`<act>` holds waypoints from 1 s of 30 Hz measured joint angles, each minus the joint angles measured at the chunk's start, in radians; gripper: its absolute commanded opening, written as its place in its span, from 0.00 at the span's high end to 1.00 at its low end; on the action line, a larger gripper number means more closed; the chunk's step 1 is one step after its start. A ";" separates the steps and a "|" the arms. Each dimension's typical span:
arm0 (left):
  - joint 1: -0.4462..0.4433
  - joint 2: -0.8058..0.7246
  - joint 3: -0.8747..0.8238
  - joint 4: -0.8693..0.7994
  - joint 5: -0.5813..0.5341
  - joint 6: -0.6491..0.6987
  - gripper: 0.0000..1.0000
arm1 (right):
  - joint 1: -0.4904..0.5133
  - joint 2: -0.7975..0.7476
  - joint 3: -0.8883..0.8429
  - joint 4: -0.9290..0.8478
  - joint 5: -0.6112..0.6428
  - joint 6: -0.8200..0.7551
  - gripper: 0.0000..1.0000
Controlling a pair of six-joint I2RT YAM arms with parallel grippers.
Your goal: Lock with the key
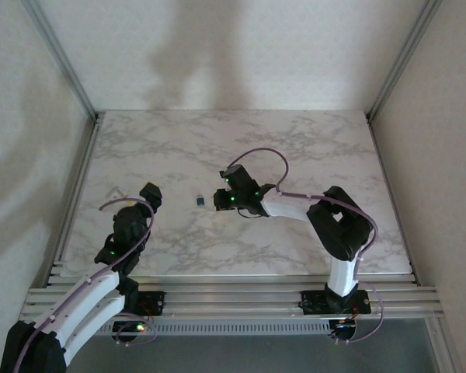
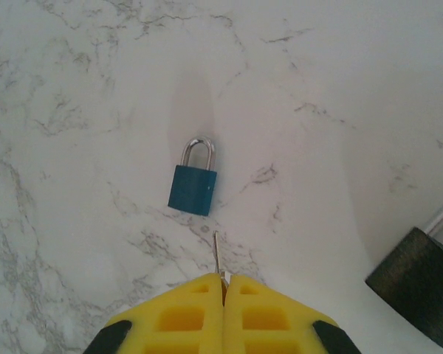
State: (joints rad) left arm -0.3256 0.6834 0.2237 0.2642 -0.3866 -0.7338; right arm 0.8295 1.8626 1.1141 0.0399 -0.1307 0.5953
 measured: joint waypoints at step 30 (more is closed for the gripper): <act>0.000 0.001 0.000 0.000 0.000 0.000 0.01 | 0.001 0.222 0.243 -0.116 -0.001 -0.002 1.00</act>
State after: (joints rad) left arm -0.3256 0.6846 0.2237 0.2642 -0.3870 -0.7338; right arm 0.8303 2.0842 1.3571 -0.0765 -0.1314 0.5938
